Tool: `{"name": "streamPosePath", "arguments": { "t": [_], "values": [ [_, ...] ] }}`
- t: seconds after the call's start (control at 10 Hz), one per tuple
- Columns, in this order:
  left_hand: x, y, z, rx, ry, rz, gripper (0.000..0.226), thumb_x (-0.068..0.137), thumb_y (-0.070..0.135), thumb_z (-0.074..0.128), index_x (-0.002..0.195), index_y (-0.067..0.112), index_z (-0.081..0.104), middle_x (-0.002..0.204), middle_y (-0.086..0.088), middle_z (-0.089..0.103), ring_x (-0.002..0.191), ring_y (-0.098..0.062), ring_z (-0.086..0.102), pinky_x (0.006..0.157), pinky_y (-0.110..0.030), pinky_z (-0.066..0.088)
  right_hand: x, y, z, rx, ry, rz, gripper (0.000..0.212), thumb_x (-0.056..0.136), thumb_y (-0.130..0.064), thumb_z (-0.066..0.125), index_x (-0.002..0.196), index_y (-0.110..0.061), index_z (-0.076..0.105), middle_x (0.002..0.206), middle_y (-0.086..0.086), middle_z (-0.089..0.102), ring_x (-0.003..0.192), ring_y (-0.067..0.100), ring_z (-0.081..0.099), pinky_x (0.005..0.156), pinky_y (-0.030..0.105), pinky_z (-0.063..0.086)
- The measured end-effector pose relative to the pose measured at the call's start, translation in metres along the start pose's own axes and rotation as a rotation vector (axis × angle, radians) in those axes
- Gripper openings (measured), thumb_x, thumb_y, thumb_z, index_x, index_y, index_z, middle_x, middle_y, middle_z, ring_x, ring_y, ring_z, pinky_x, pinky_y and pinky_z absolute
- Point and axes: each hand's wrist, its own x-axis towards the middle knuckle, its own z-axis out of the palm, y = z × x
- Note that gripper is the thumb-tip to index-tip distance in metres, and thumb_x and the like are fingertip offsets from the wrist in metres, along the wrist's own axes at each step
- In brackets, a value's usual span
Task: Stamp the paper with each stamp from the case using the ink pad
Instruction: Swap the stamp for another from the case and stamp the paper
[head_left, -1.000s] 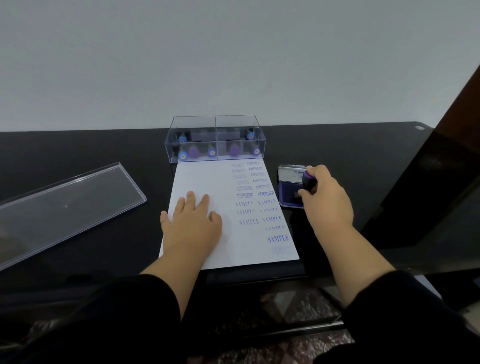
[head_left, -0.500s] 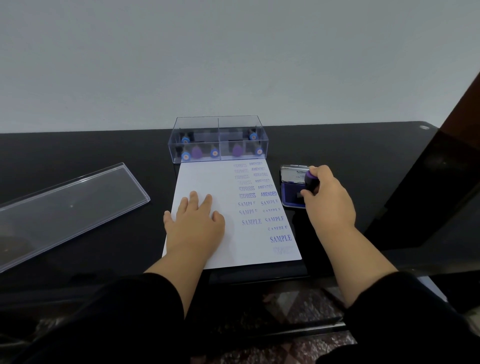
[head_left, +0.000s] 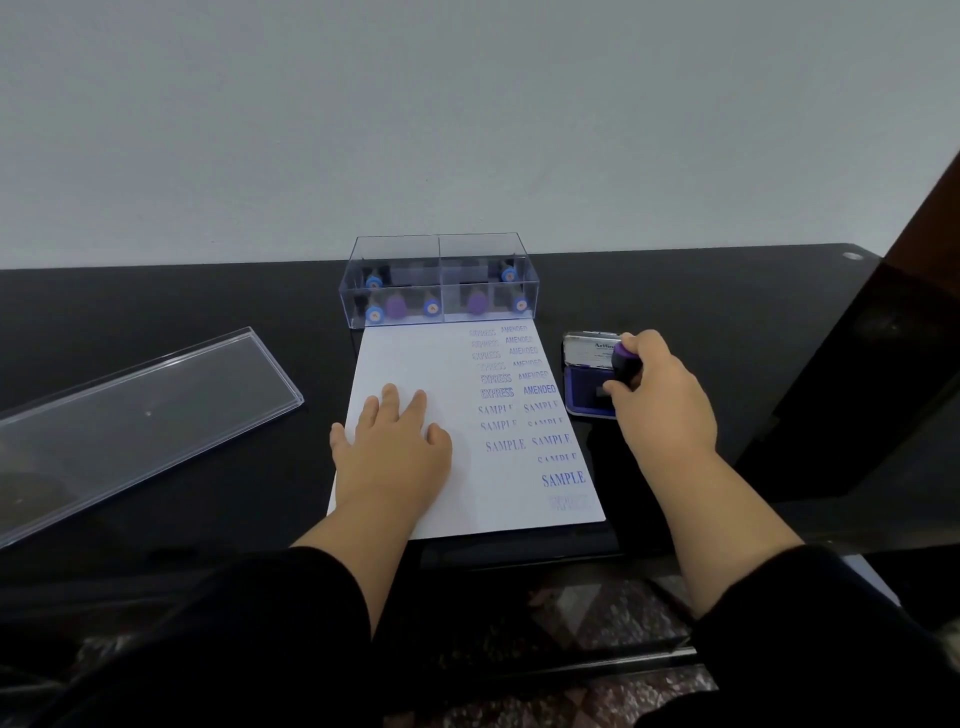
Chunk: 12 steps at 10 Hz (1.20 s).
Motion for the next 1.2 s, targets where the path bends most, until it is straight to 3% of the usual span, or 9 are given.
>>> {"name": "streamPosePath", "arguments": {
  "t": [0.2,0.5,0.7,0.8,1.1,1.2],
  "values": [
    [-0.001,0.000,0.000,-0.009,0.003,0.005,0.054,0.100,0.034,0.018,0.152,0.029,0.006,0.160,0.002,-0.005,0.147,-0.016,-0.004,0.116,-0.050,-0.002,-0.004,-0.002,-0.004,0.058,0.015,-0.008,0.028,0.088,-0.017,0.062,0.112,-0.025,0.049,0.107,0.000,0.060,0.088,0.020,0.055,0.066,0.032,0.044],
    [-0.002,0.001,-0.001,-0.027,0.004,0.013,0.054,0.099,0.033,0.019,0.152,0.028,0.008,0.160,0.001,-0.004,0.147,-0.016,-0.004,0.115,-0.050,-0.003,-0.039,-0.030,-0.006,0.193,-0.103,-0.080,0.031,0.087,-0.020,0.066,0.114,-0.028,0.053,0.083,-0.013,0.056,0.081,0.011,0.056,0.068,0.026,0.043],
    [-0.001,-0.001,0.001,-0.044,0.020,0.021,0.054,0.099,0.033,0.020,0.152,0.027,0.010,0.160,0.000,-0.001,0.147,-0.017,-0.002,0.115,-0.051,-0.003,-0.060,-0.042,0.004,0.155,-0.197,-0.157,0.032,0.087,-0.022,0.065,0.115,-0.028,0.052,0.107,-0.010,0.060,0.088,0.013,0.060,0.073,0.029,0.047],
    [-0.001,-0.001,0.001,-0.044,0.018,0.020,0.054,0.099,0.033,0.020,0.152,0.027,0.010,0.160,0.000,-0.002,0.147,-0.017,-0.002,0.115,-0.051,-0.003,-0.066,-0.045,0.008,0.126,-0.227,-0.189,0.031,0.087,-0.023,0.065,0.115,-0.028,0.052,0.098,-0.015,0.056,0.080,0.010,0.057,0.069,0.024,0.041],
    [0.001,-0.002,0.002,-0.029,0.007,0.022,0.054,0.099,0.034,0.019,0.152,0.027,0.008,0.160,-0.001,-0.003,0.147,-0.018,-0.003,0.115,-0.051,-0.003,-0.071,-0.046,0.014,0.048,-0.265,-0.222,0.033,0.089,-0.025,0.063,0.119,-0.029,0.051,0.098,-0.019,0.049,0.081,0.005,0.048,0.068,0.018,0.034],
    [0.002,-0.002,0.001,-0.024,0.006,0.022,0.054,0.099,0.034,0.019,0.152,0.027,0.008,0.160,0.000,-0.003,0.147,-0.018,-0.003,0.115,-0.052,-0.003,-0.073,-0.045,0.018,0.018,-0.278,-0.225,0.032,0.090,-0.024,0.060,0.120,-0.029,0.050,0.109,-0.015,0.056,0.084,0.006,0.048,0.067,0.020,0.036]
  ]
}}
